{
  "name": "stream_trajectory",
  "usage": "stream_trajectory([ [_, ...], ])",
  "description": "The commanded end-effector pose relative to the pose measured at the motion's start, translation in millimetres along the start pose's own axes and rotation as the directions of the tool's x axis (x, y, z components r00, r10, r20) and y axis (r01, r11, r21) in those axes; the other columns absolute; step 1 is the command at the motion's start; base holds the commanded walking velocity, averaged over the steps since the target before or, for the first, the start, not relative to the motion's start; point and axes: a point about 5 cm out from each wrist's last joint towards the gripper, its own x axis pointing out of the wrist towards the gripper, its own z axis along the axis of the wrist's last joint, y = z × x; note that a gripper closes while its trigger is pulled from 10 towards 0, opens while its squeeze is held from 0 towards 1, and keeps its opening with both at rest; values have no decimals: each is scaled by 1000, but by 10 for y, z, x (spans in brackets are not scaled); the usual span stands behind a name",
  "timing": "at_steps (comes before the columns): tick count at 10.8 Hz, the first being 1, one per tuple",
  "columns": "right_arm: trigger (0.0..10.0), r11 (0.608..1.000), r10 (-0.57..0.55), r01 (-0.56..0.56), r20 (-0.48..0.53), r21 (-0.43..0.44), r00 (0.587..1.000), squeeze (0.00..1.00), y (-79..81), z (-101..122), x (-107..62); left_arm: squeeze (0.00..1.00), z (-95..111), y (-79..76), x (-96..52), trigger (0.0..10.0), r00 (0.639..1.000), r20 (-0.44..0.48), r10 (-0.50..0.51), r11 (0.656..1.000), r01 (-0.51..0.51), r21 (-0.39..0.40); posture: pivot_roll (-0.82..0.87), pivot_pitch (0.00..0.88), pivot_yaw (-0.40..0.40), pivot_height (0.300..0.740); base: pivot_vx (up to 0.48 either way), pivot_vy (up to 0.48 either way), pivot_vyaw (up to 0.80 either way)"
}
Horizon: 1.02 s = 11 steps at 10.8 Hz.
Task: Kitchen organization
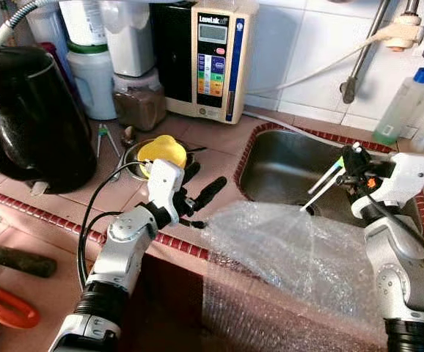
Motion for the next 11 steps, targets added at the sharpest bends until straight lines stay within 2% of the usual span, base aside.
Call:
stream_trajectory([
  [1,0,1000,-25,24,40,2,999,0,-53,100,14,1000,11,-23,31,10000,1000,-5,-6,1000,6,24,12,0,-14,740,0,0,0],
  [2,0,991,-54,45,65,124,996,0,-23,98,20,1000,3,-16,24,10000,1000,-12,4,1000,-4,23,15,0,-13,740,0,0,0],
  [3,0,964,-72,45,95,263,993,0,1,155,52,1000,-7,-14,21,10000,1000,-18,10,999,-9,30,15,0,-14,740,0,0,0],
  [5,0,835,-93,-10,159,550,983,0,148,303,128,1000,-21,-34,28,10000,1000,-22,12,999,-11,35,14,0,-12,740,0,0,0],
  [7,0,706,-35,-83,151,703,988,0,361,304,126,1000,-31,-38,27,10000,1000,-26,13,999,-12,40,15,0,-13,740,0,0,0],
  [8,0,748,14,-106,143,655,990,0,417,290,101,1000,-31,-39,25,10000,1000,-27,15,999,-14,48,20,0,-14,740,0,0,0],
  [9,0,899,33,-80,115,430,993,0,360,265,68,1000,-27,-35,22,10000,999,-28,16,998,-15,55,22,0,-14,740,0,0,0],
  [10,0,995,35,-40,63,89,997,0,233,209,29,1000,-24,-24,12,10000,999,-33,16,998,-14,66,22,0,-13,740,0,0,0],
  [11,0,993,-34,36,15,-116,999,0,12,156,-12,1000,-34,-20,-10,10000,999,-47,-1,997,4,77,20,0,-12,740,0,0,0],
])
